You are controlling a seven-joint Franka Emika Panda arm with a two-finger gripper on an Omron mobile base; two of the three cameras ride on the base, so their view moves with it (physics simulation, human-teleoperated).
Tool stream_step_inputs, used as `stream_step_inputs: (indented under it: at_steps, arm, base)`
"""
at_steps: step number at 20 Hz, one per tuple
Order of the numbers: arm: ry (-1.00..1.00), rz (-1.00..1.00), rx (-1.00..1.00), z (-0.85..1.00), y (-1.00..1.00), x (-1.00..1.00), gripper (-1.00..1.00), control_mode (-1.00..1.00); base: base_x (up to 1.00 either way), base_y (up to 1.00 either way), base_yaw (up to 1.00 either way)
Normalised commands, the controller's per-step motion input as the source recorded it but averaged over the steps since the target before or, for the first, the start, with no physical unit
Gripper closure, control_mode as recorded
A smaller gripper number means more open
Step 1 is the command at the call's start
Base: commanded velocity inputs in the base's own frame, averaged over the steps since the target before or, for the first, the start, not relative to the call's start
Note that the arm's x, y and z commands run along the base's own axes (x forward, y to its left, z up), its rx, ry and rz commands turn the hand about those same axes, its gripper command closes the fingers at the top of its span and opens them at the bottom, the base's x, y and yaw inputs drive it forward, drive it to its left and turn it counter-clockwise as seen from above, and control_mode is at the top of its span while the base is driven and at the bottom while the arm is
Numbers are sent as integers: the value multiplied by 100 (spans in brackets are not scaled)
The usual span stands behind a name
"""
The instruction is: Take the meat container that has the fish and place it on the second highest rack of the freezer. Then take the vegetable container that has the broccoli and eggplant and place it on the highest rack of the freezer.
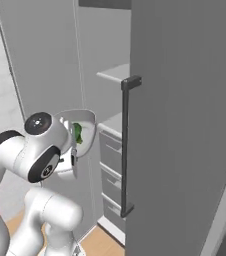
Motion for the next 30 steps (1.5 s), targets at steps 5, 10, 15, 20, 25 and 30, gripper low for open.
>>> stream_step_inputs:
  at_steps: [5,10,15,20,25,30]
  arm:
    - [0,0,0,0,0,0,100,100]
    - [0,0,0,0,0,0,100,100]
    - [0,0,0,0,0,0,100,100]
    - [0,0,0,0,0,0,100,100]
    - [0,0,0,0,0,0,100,100]
    - [-13,-19,-13,100,16,20,100,-100]
  base:
    - [44,10,-39]
    - [31,-12,-8]
    - [51,10,-4]
    - [63,44,-4]
    - [42,12,-10]
    - [0,0,0]
